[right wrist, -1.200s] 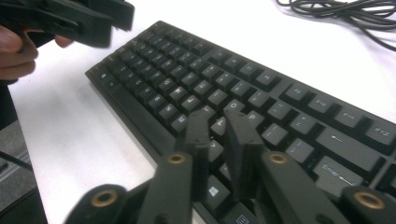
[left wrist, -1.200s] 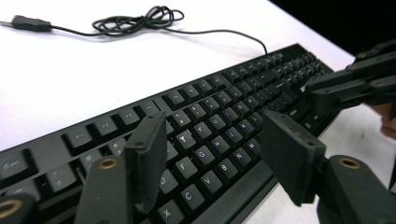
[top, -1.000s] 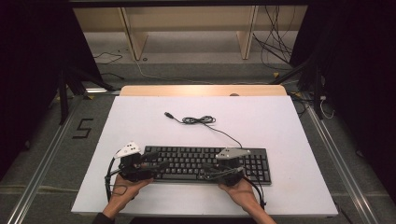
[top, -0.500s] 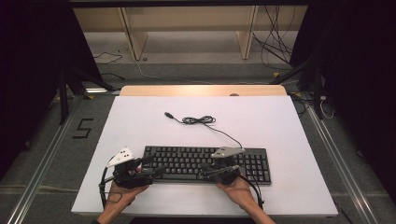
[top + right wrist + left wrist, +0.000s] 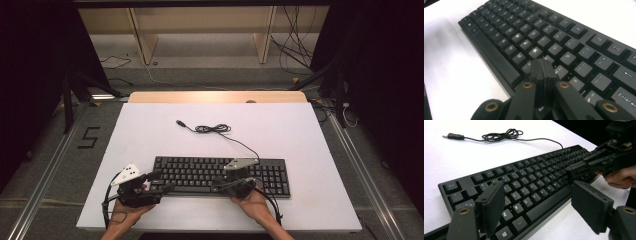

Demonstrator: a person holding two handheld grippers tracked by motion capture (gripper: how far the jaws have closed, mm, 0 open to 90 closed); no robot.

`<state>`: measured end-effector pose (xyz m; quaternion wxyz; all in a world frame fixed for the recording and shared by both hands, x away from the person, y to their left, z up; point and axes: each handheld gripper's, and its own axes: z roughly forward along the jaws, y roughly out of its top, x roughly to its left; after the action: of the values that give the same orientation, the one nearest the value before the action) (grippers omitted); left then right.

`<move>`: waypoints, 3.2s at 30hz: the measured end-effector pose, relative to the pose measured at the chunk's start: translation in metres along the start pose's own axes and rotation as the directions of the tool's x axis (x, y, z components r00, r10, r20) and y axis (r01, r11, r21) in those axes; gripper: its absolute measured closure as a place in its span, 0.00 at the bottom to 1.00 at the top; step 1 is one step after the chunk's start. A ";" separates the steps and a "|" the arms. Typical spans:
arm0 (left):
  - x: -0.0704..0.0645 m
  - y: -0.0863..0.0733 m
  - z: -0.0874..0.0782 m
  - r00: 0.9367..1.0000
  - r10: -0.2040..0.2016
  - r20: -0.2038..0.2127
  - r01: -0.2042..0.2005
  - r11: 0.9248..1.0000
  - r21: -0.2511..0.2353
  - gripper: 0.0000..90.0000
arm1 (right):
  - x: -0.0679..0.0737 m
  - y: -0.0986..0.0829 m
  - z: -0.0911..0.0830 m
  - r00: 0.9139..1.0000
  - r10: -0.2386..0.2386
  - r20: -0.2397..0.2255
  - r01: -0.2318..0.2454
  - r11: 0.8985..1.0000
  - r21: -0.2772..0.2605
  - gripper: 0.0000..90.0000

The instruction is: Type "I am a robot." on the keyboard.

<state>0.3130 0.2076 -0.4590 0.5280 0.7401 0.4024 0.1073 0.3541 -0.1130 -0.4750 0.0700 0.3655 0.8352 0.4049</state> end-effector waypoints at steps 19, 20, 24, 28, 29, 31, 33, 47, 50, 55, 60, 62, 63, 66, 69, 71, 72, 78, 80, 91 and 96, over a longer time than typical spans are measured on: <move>-0.002 -0.004 -0.004 1.000 0.000 0.000 0.000 1.000 0.003 0.28 | 0.001 -0.004 0.005 1.000 -0.003 0.010 0.003 1.000 0.019 1.00; -0.002 -0.004 -0.004 1.000 0.001 -0.001 -0.001 1.000 0.002 0.28 | 0.001 -0.003 0.005 1.000 -0.013 0.012 0.013 1.000 0.022 1.00; -0.002 -0.004 -0.004 1.000 -0.001 -0.002 0.001 1.000 0.000 0.28 | 0.002 -0.003 0.005 1.000 -0.015 0.023 0.015 1.000 0.022 1.00; -0.002 -0.004 -0.003 1.000 -0.001 -0.004 0.001 1.000 0.000 0.28 | 0.002 -0.004 0.005 1.000 -0.014 0.025 0.014 1.000 0.021 1.00; -0.002 -0.004 -0.003 1.000 -0.001 -0.005 0.001 1.000 0.000 0.28 | 0.002 -0.004 0.005 1.000 -0.013 0.024 0.013 1.000 0.021 1.00; -0.002 -0.004 -0.003 1.000 0.002 -0.008 -0.002 1.000 0.001 0.28 | 0.002 -0.003 0.005 1.000 -0.011 0.023 0.011 1.000 0.022 1.00; -0.001 -0.004 -0.003 1.000 0.000 -0.008 0.000 1.000 0.001 0.28 | 0.002 -0.003 0.004 1.000 -0.002 0.019 0.002 1.000 0.019 1.00; -0.001 -0.004 -0.004 1.000 0.001 -0.007 -0.001 1.000 0.000 0.28 | -0.003 -0.001 -0.006 0.999 0.039 -0.008 -0.040 0.998 -0.045 0.98; -0.001 -0.004 -0.004 1.000 0.002 -0.008 -0.002 1.000 0.000 0.28 | -0.004 -0.001 -0.008 0.999 0.039 -0.007 -0.039 0.998 -0.052 0.96; -0.001 -0.004 -0.004 1.000 -0.001 -0.008 0.001 1.000 -0.002 0.28 | -0.008 -0.001 -0.014 0.999 0.044 -0.012 -0.045 0.997 -0.071 0.88; 0.000 -0.004 -0.003 1.000 -0.002 -0.007 0.002 1.000 0.001 0.28 | -0.011 -0.002 -0.024 0.999 0.047 -0.023 -0.049 0.994 -0.095 0.80; 0.000 -0.004 -0.003 1.000 -0.002 -0.008 0.002 1.000 0.003 0.28 | -0.012 -0.003 -0.028 0.999 0.043 -0.024 -0.045 0.994 -0.102 0.76; 0.000 -0.004 -0.003 1.000 -0.002 -0.009 0.002 1.000 0.004 0.28 | -0.013 -0.003 -0.030 0.999 0.044 -0.028 -0.047 0.994 -0.102 0.73; 0.001 -0.004 -0.003 1.000 -0.003 -0.010 0.003 1.000 0.002 0.28 | -0.015 -0.005 -0.035 0.998 0.048 -0.027 -0.050 0.992 -0.112 0.67; 0.001 -0.004 -0.003 1.000 -0.002 -0.010 0.002 1.000 0.001 0.28 | -0.017 -0.007 -0.042 0.999 0.050 -0.019 -0.052 0.991 -0.124 0.60; 0.001 -0.004 -0.003 1.000 -0.003 -0.009 0.003 1.000 0.002 0.28 | -0.018 -0.008 -0.046 0.998 0.053 -0.012 -0.055 0.990 -0.133 0.57; 0.001 -0.004 -0.003 1.000 -0.003 -0.009 0.003 1.000 0.002 0.28 | -0.019 -0.009 -0.048 0.998 0.060 -0.013 -0.061 0.989 -0.135 0.55; 0.001 -0.003 -0.003 1.000 -0.001 -0.008 0.001 1.000 0.001 0.27 | -0.021 -0.017 -0.061 0.998 0.068 -0.006 -0.068 0.985 -0.159 0.47; 0.000 -0.003 -0.003 1.000 -0.002 -0.008 0.002 1.000 0.000 0.27 | -0.022 -0.020 -0.065 0.997 0.075 -0.007 -0.075 0.983 -0.167 0.45; 0.000 -0.003 -0.004 1.000 0.001 -0.007 -0.001 1.000 -0.002 0.27 | -0.026 -0.033 -0.084 0.997 0.072 0.022 -0.066 0.975 -0.211 0.40; 0.000 -0.003 -0.004 1.000 0.001 -0.008 -0.001 1.000 -0.004 0.27 | -0.026 -0.038 -0.090 0.996 0.080 0.032 -0.071 0.973 -0.221 0.39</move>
<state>0.3093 0.2106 -0.4602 0.5278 0.7388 0.4040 0.1111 0.3151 -0.2022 -0.4476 0.1115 0.3949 0.7692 0.4898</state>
